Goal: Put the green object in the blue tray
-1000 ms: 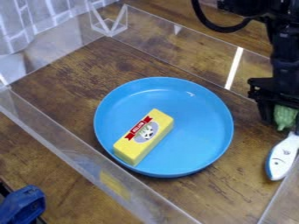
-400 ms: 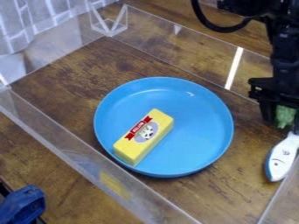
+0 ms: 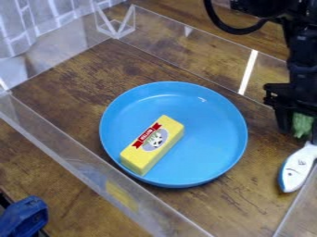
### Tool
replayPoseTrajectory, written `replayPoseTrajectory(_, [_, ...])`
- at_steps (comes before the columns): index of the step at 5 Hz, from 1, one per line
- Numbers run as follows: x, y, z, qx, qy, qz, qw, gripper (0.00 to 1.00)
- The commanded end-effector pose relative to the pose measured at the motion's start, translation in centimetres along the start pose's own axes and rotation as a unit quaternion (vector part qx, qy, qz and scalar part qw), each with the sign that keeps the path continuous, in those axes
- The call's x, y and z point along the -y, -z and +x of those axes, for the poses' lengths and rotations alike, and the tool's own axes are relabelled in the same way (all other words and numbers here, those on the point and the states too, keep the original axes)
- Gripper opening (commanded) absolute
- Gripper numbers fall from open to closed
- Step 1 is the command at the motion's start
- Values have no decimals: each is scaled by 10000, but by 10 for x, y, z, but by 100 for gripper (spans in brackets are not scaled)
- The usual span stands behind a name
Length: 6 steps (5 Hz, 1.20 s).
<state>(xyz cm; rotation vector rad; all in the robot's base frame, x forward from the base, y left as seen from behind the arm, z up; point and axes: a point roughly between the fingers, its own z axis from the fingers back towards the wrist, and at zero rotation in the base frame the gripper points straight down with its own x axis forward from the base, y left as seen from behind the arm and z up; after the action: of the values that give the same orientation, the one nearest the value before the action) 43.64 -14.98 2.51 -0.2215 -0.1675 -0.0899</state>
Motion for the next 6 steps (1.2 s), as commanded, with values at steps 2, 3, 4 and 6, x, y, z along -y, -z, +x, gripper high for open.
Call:
replayPoseTrajectory(2, [13,0,-8,-202,256,20,9995,0])
replayPoseTrajectory(3, [14,-2,-8,-230,306,30,9993,0])
replayPoseTrajectory(4, [15,-3,-7,-256,350,35,9991,0])
replayPoseTrajectory(6, [15,-13,-9,-349,503,110,9981,0])
